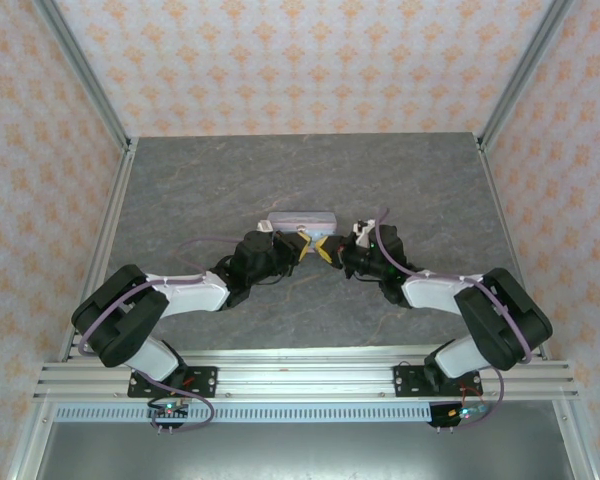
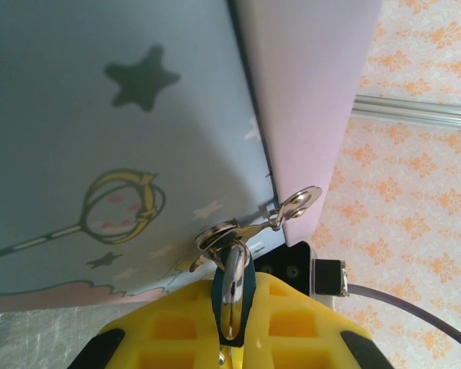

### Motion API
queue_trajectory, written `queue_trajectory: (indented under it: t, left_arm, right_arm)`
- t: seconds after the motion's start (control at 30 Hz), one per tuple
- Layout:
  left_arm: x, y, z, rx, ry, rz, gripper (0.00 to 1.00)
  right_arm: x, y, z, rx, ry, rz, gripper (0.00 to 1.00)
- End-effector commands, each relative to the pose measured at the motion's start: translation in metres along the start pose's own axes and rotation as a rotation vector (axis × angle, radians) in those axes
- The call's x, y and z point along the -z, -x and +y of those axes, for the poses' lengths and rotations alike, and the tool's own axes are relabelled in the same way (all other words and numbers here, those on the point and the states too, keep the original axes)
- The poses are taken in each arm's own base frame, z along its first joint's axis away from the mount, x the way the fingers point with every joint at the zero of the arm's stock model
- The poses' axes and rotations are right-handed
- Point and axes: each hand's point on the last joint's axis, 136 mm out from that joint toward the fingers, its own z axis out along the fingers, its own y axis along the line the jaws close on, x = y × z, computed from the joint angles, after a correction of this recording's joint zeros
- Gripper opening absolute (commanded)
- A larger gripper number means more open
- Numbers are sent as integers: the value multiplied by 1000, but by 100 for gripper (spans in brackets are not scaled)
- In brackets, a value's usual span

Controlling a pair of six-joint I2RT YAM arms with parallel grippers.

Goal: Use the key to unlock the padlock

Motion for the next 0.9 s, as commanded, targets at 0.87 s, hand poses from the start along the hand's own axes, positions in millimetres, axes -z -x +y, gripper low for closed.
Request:
queue_trajectory:
  t: [0.87]
  left_arm:
    - [13, -40, -43, 21, -139, 131, 0]
  right_arm:
    - [-19, 21, 17, 119, 31, 26, 0]
